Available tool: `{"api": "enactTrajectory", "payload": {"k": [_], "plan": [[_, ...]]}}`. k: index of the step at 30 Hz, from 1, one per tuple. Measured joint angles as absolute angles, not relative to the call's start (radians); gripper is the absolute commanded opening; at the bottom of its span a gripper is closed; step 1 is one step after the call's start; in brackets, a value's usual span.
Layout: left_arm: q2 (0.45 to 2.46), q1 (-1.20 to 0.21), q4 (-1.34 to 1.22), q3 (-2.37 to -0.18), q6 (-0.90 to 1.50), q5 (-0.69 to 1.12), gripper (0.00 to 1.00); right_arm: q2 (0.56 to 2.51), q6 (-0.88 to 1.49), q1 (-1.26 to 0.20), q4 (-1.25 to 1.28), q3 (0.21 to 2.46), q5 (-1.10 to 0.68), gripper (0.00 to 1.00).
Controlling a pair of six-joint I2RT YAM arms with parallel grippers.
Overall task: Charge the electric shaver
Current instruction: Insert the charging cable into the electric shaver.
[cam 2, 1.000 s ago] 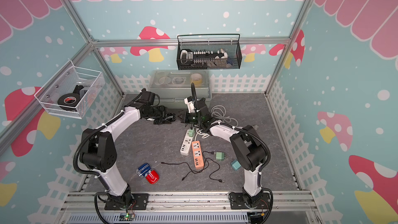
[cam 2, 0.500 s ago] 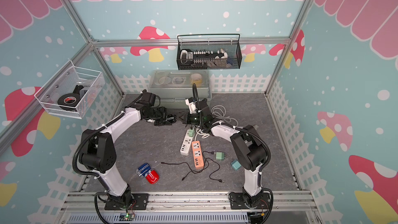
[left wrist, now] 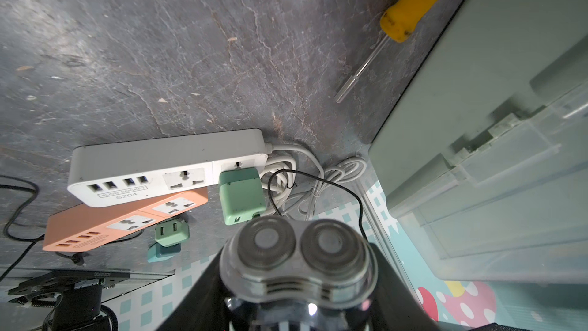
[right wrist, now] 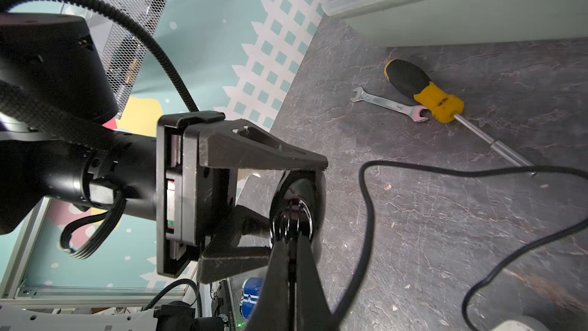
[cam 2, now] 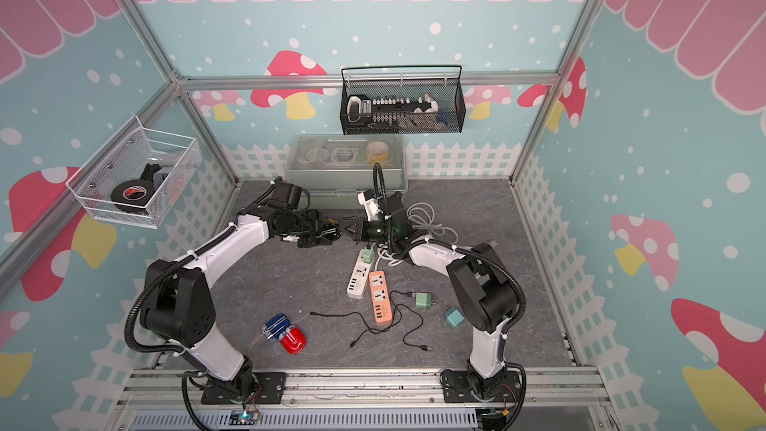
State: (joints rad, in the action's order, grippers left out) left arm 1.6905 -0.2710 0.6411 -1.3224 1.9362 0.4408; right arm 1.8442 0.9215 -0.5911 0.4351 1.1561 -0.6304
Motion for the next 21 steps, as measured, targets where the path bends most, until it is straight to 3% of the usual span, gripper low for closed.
{"api": "enactTrajectory", "payload": {"k": [12, 18, 21], "plan": [[1.690, -0.281, 0.637, -1.312, 1.942, 0.441, 0.00, 1.837, 0.916, -0.590, 0.415, 1.146, -0.633, 0.01], [1.690, -0.293, 0.627, -1.319, 1.942, 0.461, 0.00, 1.837, 0.943, -0.594, 0.403, 1.147, -0.630, 0.43], [1.690, -0.297, 0.618, -1.319, 1.941, 0.469, 0.00, 1.836, 0.975, -0.598, 0.385, 1.148, -0.625, 0.73]]}}
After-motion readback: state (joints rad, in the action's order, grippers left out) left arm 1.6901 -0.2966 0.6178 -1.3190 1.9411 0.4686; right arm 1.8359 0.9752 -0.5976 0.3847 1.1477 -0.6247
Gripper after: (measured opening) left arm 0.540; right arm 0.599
